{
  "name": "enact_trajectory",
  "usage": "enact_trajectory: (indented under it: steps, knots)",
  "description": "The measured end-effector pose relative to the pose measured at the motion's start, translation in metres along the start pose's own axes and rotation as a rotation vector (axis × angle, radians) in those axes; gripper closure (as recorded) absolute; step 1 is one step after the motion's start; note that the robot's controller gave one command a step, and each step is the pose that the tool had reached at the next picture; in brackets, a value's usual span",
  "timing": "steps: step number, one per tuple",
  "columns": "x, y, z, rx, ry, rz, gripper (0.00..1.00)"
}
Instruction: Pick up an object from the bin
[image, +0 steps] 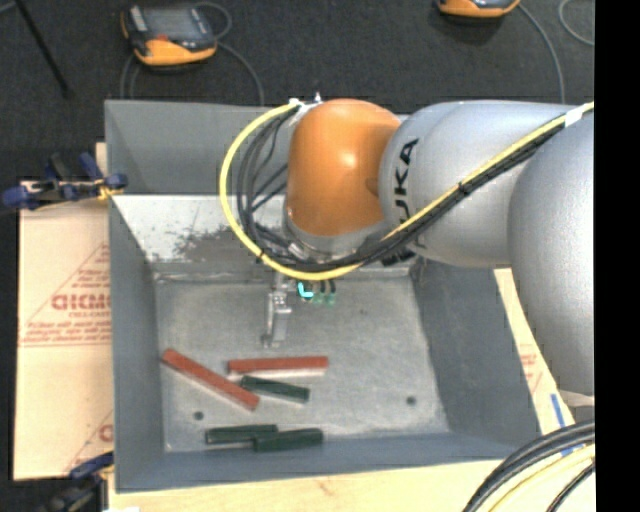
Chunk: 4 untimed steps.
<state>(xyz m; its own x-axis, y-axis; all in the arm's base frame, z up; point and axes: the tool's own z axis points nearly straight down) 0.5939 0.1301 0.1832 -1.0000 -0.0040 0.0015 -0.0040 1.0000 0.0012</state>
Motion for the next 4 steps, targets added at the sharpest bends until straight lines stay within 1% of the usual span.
enact_trajectory:
  steps: [1, 2, 3, 4]
  knots:
    - [0.024, 0.011, -0.012, 0.003, -0.003, -0.165, 0.0]
    - [0.037, 0.001, 0.034, 0.0, -0.012, -0.31, 0.0]
    - [0.049, -0.017, 0.066, 0.002, 0.001, -0.399, 0.0]
    - [0.026, -0.03, 0.107, 0.0, -0.003, -0.663, 1.0]
